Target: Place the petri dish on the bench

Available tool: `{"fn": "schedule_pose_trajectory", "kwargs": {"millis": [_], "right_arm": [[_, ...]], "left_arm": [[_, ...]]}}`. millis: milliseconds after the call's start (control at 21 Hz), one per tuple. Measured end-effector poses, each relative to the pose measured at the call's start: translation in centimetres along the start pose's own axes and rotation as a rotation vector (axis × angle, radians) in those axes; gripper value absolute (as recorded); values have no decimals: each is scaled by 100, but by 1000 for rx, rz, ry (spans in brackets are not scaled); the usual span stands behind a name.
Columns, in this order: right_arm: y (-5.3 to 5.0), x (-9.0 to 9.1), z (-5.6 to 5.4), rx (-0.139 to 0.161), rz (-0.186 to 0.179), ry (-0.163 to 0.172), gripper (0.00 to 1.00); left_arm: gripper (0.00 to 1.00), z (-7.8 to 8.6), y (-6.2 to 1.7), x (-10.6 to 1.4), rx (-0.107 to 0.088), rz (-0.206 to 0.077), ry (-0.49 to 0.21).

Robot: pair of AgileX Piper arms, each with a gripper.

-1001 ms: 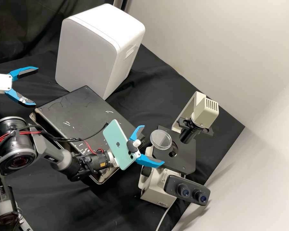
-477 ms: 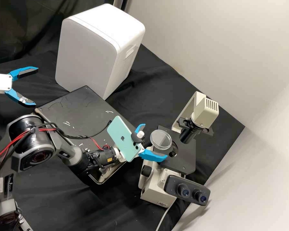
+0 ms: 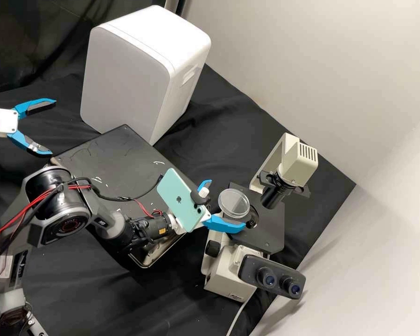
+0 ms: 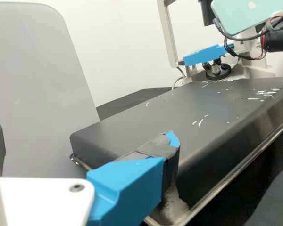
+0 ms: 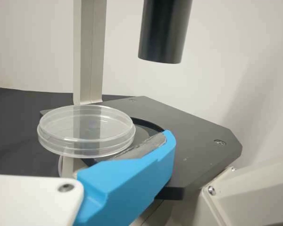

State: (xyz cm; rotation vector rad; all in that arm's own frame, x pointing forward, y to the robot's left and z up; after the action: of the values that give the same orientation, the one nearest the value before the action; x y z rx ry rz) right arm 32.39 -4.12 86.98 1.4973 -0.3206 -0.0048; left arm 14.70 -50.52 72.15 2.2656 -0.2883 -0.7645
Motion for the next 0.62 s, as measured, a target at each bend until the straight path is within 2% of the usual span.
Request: {"fn": "schedule_pose_trajectory", "kwargs": {"millis": [286,620], "right_arm": [[25,60,-5,1,10,4,100],[77,188,100,1,23,-30,100]], "left_arm": [[100,0,-17,6,0,-10,0],[100,5,-30,10,0,-17,-3]]}}
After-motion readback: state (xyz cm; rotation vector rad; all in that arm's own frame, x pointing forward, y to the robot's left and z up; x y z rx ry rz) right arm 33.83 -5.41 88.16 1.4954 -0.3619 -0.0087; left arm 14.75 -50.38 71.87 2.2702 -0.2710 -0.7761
